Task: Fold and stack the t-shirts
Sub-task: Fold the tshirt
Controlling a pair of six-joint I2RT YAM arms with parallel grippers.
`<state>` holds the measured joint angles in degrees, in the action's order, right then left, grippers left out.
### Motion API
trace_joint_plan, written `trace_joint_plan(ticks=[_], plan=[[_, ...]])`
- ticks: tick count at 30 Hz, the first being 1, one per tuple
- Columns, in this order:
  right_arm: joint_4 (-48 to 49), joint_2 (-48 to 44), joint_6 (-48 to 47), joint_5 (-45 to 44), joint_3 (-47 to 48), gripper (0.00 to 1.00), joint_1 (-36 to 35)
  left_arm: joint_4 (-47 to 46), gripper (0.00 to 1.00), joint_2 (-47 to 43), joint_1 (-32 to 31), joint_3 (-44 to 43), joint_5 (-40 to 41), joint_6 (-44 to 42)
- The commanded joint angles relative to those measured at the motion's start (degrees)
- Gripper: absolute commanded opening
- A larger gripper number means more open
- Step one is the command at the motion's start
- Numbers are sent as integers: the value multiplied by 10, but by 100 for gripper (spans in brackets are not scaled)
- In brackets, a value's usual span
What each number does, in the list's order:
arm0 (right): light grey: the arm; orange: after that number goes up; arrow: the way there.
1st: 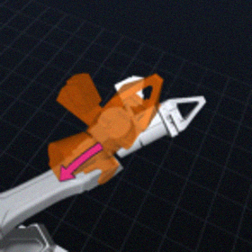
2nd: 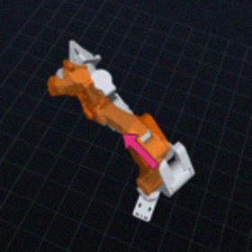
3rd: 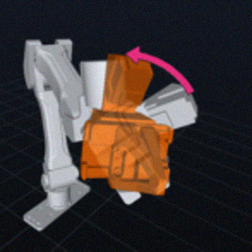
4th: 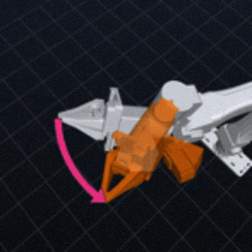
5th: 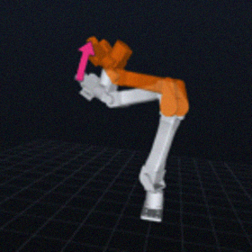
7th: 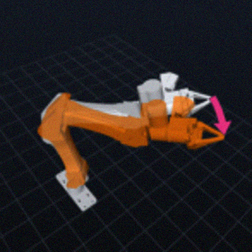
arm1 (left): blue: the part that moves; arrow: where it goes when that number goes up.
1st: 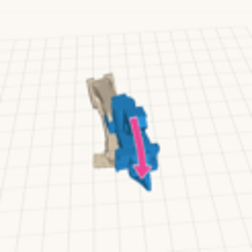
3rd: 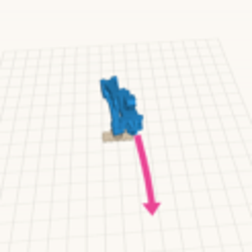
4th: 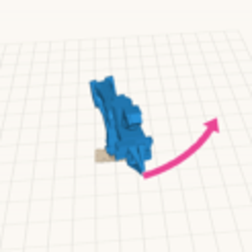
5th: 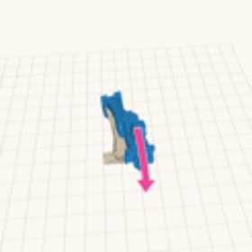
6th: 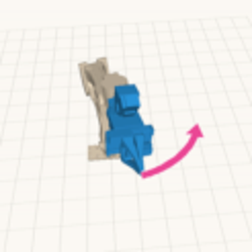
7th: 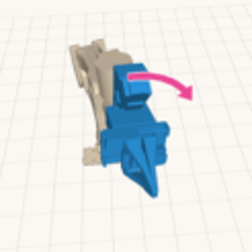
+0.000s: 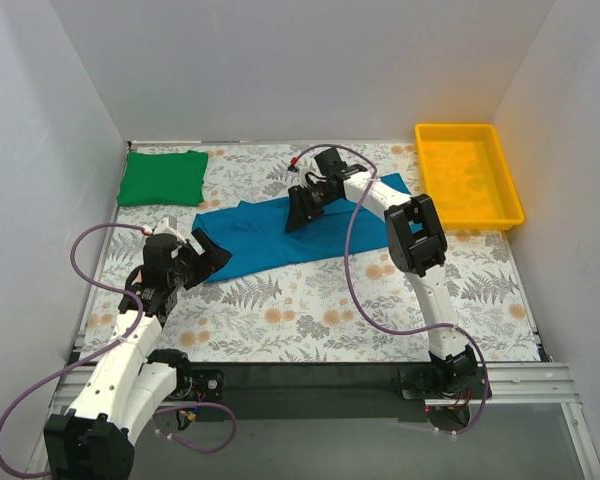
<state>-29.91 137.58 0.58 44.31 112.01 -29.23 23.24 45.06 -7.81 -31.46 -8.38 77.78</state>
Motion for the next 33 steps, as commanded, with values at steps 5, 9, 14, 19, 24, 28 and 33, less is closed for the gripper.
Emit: trace_joint_plan(ticks=[5, 9, 14, 19, 24, 28, 33], plan=[[13, 18, 25, -7, 41, 54, -7, 28, 78, -13, 3, -17, 6, -5], [12, 23, 27, -10, 43, 54, -8, 29, 78, -14, 3, -17, 6, -6], [13, 9, 17, -10, 52, 53, -8, 29, 78, -14, 3, -16, 8, -9], [17, -20, 2, -17, 53, 53, -9, 29, 78, -10, 3, -14, 8, -10], [21, -33, 6, 9, 50, 52, -13, 28, 79, -12, 3, -14, 7, -12], [25, -38, 6, 34, 50, 51, -14, 29, 78, -14, 3, -13, 7, -14], [26, -64, 1, 42, 49, 51, -16, 27, 78, -13, 3, -11, 7, -15]])
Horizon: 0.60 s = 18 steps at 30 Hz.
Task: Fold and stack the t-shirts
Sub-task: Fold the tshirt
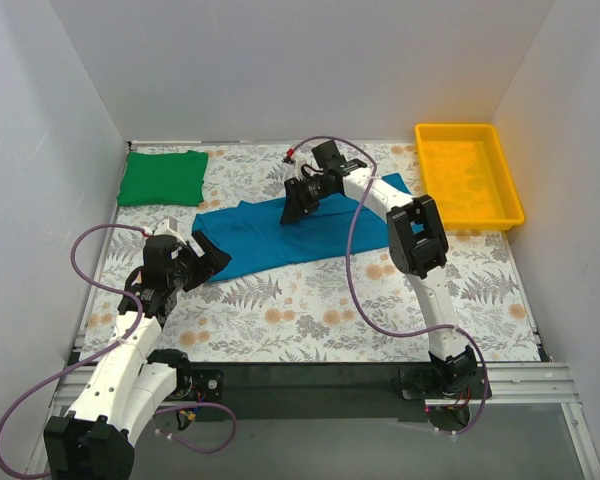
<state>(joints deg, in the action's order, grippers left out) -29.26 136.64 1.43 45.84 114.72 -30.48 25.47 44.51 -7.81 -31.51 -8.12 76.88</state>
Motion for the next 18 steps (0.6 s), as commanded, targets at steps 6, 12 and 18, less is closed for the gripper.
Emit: trace_joint_plan(ticks=[6, 12, 18], plan=[[17, -98, -34, -41, 7, 50, -6, 4, 78, -9, 3, -10, 6, -7], [18, -128, -55, -95, -19, 51, -5, 4, 78, -12, 3, -9, 8, -7], [17, -91, -42, -119, -28, 51, -5, 5, 78, -14, 3, -9, 8, -3]])
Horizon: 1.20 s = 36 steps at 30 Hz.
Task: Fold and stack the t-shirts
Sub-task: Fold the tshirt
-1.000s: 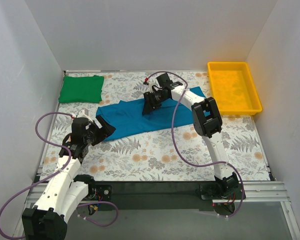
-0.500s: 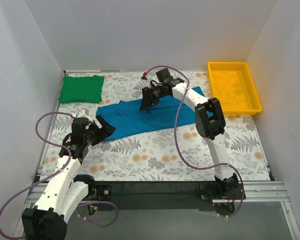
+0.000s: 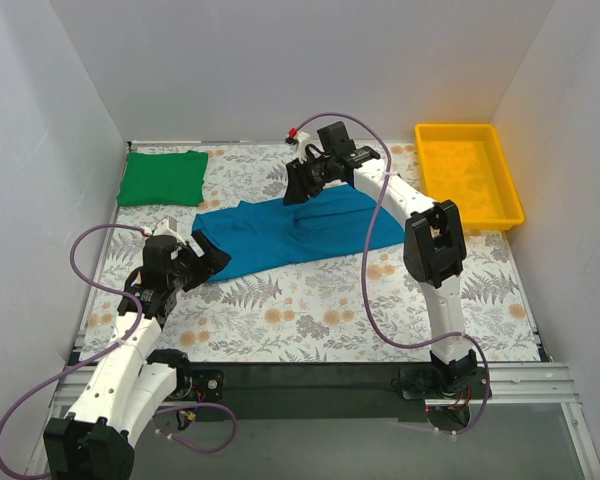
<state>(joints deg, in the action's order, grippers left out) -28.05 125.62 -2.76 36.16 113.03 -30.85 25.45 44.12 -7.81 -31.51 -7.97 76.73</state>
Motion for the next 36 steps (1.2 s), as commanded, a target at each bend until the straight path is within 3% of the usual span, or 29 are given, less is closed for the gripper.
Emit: trace_joint_plan(ticks=[1, 6, 8, 12, 18, 23, 26, 27, 30, 36], plan=[[2, 24, -2, -19, -11, 50, -2, 6, 78, -10, 3, -9, 6, -1], [-19, 46, -58, 152, -21, 38, -4, 0, 78, 5, 3, -5, 5, 7], [-18, 62, -56, 152, -28, 32, -12, -5, 77, 11, 3, 1, 6, 22], [-18, 102, -23, 44, -19, 31, -16, -18, 77, 24, 3, 24, 18, 75], [-11, 89, -18, -133, -28, 29, -10, -27, 76, 24, 3, 50, 52, 125], [-13, 63, -54, -134, -39, 27, -1, -23, 76, 31, 3, 53, 69, 145], [-33, 21, -148, -19, -65, 34, 2, -24, 76, 42, 3, 56, 73, 165], [-62, 10, -178, 71, -71, 40, 4, -28, 76, 50, 3, 60, 73, 170], [-82, -41, -239, 141, -106, 54, 4, -51, 76, 74, 3, 68, 55, 192], [-89, -152, -307, 64, -192, 57, 5, -115, 74, 168, 3, 80, 33, 243]])
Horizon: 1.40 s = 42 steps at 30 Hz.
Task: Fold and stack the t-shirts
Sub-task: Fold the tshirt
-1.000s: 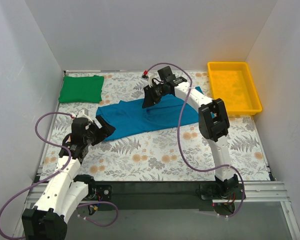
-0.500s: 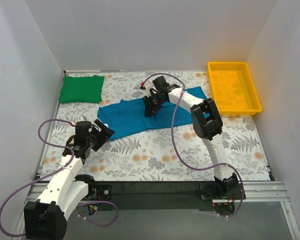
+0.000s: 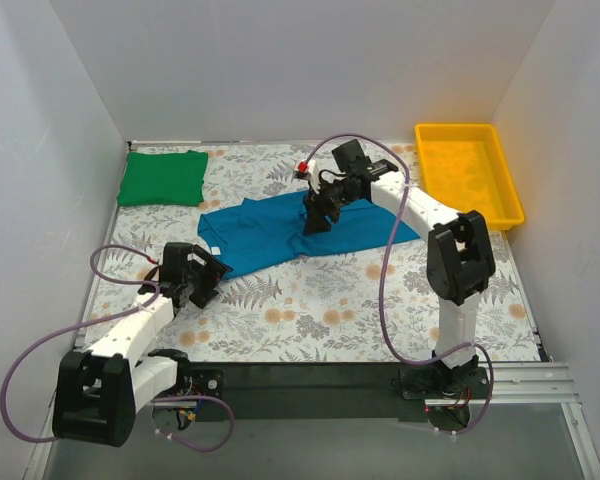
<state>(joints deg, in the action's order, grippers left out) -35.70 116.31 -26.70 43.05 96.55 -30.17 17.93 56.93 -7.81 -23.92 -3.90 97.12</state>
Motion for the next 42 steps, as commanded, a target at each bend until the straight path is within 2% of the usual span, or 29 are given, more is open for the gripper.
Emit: trace_joint_plan(ticks=[1, 6, 10, 12, 13, 14, 18, 22, 25, 29, 31, 37, 42], plan=[[-11, -84, -73, -13, -41, 57, -1, -56, 73, 57, 3, 1, -6, 45], [5, -146, -96, -10, -144, 58, 17, -83, 70, 174, 3, -37, 20, 75], [12, -176, -101, 7, -183, 58, 37, -62, 52, 216, 3, -58, 50, 92], [12, -180, -102, 20, -190, 58, 55, -56, 32, 212, 3, -49, 48, 95], [11, -181, -103, 23, -190, 58, 61, -55, 19, 205, 3, -43, 51, 96], [10, -181, -103, 20, -189, 58, 70, -51, 0, 184, 3, -37, 57, 96], [6, -180, -128, -47, -199, 58, 80, 24, 0, 120, 5, -29, 116, 91], [0, -202, -206, -107, -250, 59, 79, 79, 0, 74, 28, -43, 163, 79], [12, -244, -344, -144, -305, 64, 79, 84, 0, 57, 68, -44, 156, 56], [100, -301, -455, -246, -451, 71, 84, 83, 0, 62, 114, -46, 128, 27], [141, -317, -502, -263, -477, 74, 95, 81, 0, 62, 119, -44, 120, 26], [193, -305, -567, -288, -503, 75, 114, 77, 0, 57, 126, -36, 108, 19], [242, -269, -571, -323, -504, 74, 113, 79, 0, 51, 134, -37, 105, 11]])
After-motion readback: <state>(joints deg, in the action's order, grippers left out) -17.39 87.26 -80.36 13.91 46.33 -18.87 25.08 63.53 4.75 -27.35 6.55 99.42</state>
